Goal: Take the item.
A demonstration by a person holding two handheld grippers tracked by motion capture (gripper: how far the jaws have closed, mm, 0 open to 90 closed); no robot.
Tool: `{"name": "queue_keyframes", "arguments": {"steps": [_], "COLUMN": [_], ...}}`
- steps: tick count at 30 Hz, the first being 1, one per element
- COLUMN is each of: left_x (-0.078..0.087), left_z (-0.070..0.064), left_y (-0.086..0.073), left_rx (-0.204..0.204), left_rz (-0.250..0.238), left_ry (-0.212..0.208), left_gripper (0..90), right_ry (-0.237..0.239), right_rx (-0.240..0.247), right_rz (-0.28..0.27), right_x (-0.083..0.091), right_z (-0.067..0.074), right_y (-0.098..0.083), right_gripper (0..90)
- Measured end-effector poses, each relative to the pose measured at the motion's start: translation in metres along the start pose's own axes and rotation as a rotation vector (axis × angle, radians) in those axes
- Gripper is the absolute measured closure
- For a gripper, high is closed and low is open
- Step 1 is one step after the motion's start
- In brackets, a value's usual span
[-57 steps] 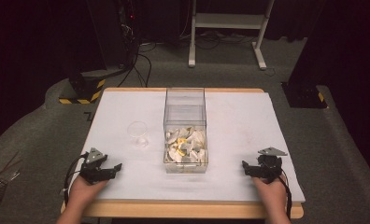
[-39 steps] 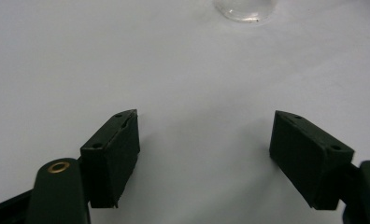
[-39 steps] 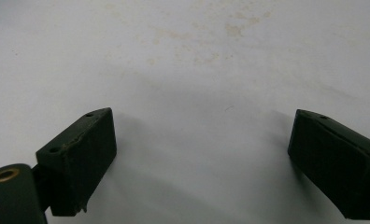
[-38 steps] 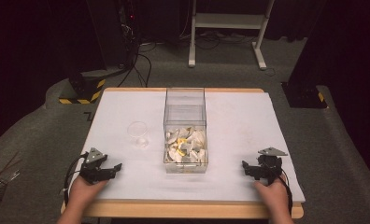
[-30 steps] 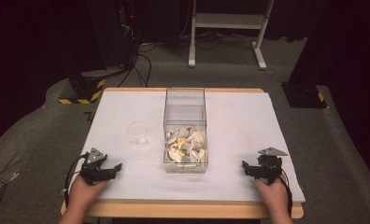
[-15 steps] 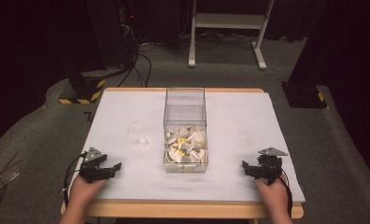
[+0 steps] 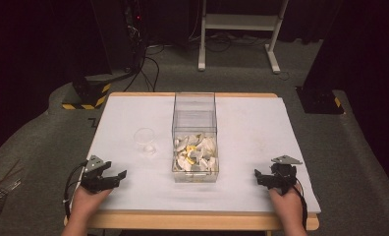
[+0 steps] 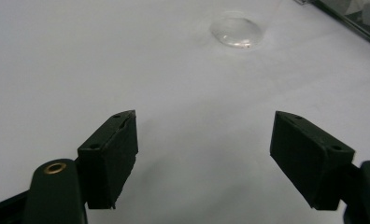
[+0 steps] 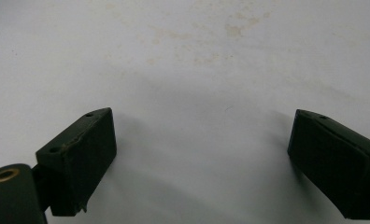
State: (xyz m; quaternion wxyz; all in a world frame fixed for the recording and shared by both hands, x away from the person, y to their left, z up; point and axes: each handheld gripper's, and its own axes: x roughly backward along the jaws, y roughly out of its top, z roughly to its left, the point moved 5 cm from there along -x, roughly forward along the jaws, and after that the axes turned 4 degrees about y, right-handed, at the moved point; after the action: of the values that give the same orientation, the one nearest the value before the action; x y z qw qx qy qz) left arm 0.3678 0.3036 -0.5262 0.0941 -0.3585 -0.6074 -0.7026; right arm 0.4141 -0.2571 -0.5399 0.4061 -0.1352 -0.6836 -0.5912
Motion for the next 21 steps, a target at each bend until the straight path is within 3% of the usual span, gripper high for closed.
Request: {"name": "queue_keyframes", "arguments": {"steps": [15, 21], "left_x": [0.004, 0.000], "left_z": [-0.028, -0.039], "left_y": [0.015, 0.020], "left_rx": [-0.028, -0.050], "left_rz": [-0.045, -0.038], "left_ry": [-0.066, -0.065], "left_gripper": [24.1, 24.8], "right_ry": [-0.001, -0.002], "right_rx": [-0.002, -0.001], "right_rz": [0.000, 0.000], "right_x": [0.000, 0.000], "right_z": [0.000, 0.000], "right_y": [0.000, 0.000], "right_gripper": [7.8, 7.8]}}
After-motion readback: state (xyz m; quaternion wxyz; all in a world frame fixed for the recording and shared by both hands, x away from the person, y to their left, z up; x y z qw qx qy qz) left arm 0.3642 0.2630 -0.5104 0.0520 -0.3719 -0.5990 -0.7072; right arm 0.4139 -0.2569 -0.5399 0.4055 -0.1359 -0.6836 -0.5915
